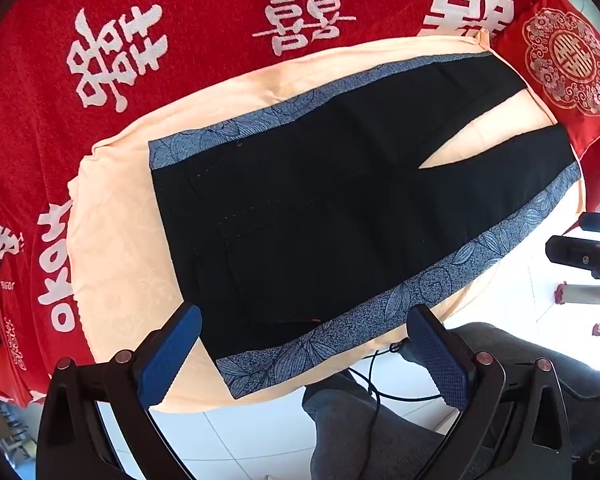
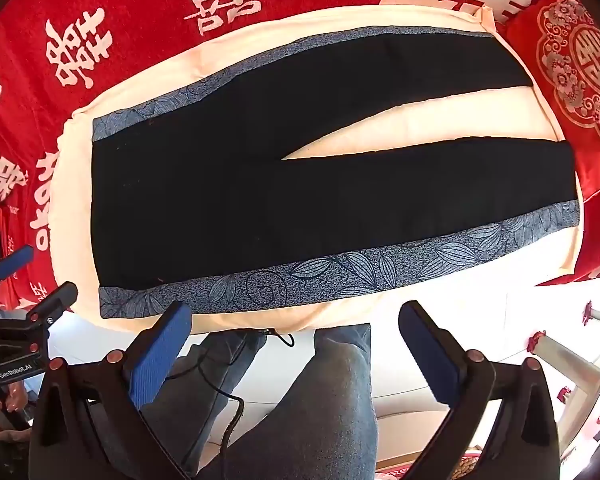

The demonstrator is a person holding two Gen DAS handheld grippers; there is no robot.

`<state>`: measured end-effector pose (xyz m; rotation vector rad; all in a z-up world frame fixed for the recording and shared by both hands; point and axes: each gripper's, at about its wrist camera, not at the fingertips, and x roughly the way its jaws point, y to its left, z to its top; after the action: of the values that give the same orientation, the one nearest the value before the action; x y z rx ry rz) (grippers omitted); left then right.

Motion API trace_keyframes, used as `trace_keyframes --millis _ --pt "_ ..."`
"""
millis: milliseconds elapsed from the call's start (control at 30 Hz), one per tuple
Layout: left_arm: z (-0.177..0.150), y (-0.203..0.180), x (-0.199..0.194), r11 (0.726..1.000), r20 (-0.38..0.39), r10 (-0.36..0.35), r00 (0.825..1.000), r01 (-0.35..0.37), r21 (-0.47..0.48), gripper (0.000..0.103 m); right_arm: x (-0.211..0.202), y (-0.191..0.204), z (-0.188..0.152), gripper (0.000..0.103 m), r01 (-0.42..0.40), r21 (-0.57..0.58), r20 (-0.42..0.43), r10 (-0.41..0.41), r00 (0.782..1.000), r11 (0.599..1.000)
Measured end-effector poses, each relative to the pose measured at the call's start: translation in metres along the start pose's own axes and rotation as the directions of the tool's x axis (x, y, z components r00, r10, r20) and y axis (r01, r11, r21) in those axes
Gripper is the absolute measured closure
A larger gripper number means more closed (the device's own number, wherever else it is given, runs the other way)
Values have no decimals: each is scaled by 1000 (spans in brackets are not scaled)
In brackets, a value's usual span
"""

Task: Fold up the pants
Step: 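Move both grippers toward the trouser legs' hem ends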

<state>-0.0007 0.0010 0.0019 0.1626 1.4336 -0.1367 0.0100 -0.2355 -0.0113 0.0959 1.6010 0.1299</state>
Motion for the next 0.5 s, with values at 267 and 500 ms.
trace_keyframes --millis 267,500 --pt "-5 7 -10 1000 25 24 999 -24 -21 0 8 -2 -1 0 -1 21 -29 2 1000 1000" --pt "-9 8 -11 998 53 49 997 -47 -32 0 11 2 -1 0 5 5 -40 -5 999 1000"
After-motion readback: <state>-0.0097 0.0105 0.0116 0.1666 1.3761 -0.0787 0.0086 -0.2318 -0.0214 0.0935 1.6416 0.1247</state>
